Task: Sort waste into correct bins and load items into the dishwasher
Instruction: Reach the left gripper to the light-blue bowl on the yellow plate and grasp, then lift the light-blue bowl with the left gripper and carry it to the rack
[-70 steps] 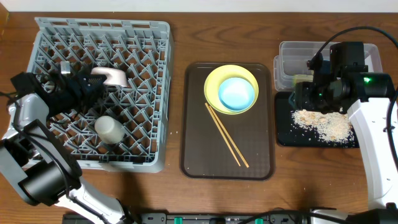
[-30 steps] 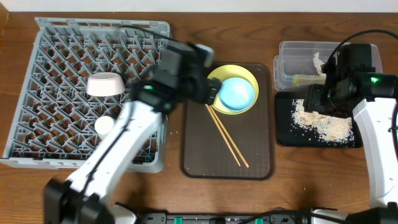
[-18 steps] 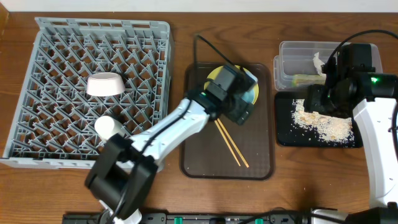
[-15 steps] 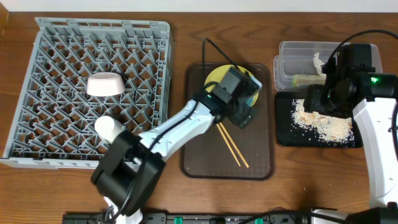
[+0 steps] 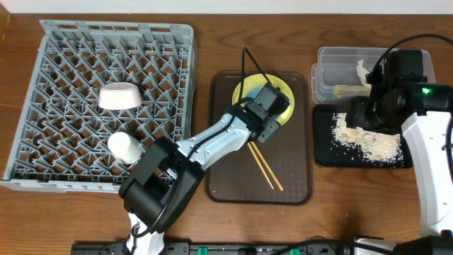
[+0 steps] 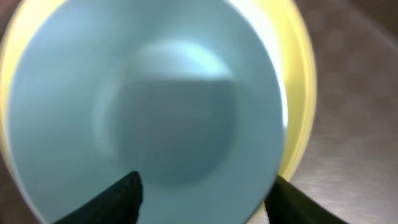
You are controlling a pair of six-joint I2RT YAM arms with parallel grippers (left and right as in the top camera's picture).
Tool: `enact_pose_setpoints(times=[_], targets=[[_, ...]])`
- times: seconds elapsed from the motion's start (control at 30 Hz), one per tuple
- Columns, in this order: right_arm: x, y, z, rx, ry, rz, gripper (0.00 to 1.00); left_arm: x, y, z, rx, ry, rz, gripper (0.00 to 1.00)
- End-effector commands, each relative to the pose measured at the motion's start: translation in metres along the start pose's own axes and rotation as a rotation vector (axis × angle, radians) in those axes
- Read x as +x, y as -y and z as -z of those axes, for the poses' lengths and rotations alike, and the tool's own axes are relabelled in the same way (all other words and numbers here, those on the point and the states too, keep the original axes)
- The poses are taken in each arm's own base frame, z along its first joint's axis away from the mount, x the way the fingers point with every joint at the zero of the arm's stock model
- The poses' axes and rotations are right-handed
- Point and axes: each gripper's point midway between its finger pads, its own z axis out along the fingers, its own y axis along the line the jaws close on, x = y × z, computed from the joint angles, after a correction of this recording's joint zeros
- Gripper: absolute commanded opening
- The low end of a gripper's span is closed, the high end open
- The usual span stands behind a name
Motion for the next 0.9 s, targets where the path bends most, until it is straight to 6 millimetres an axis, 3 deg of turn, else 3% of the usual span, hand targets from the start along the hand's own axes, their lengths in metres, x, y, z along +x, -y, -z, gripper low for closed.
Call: enact_pose_setpoints(times=[0.0,0.17,0.37,0.6,0.87], targets=[[-0.005,0.003,0.008,0.008,0.028,-0.018,0.60,0.001,-0.025,-0.004,-0.131,-0.019,-0.005,0.58],[-0.004,0.003,0.008,0.008,0.026,-0.017,0.60,0.000,-0.027,-0.003,-0.148,-0.017,-0.002,0.54],[-0.004,0.003,0.008,0.008,0.026,-0.017,0.60,0.002,-0.021,-0.010,-0.116,-0.020,0.005,0.60],[-0.004,0.003,0.008,0.009,0.023,-0.018,0.60,0.001,-0.019,-0.015,-0.116,-0.011,0.005,0.59],[-0.004,0.003,0.008,0.009,0.023,-0.018,0.59,0.002,-0.019,-0.017,-0.116,-0.014,0.004,0.36]])
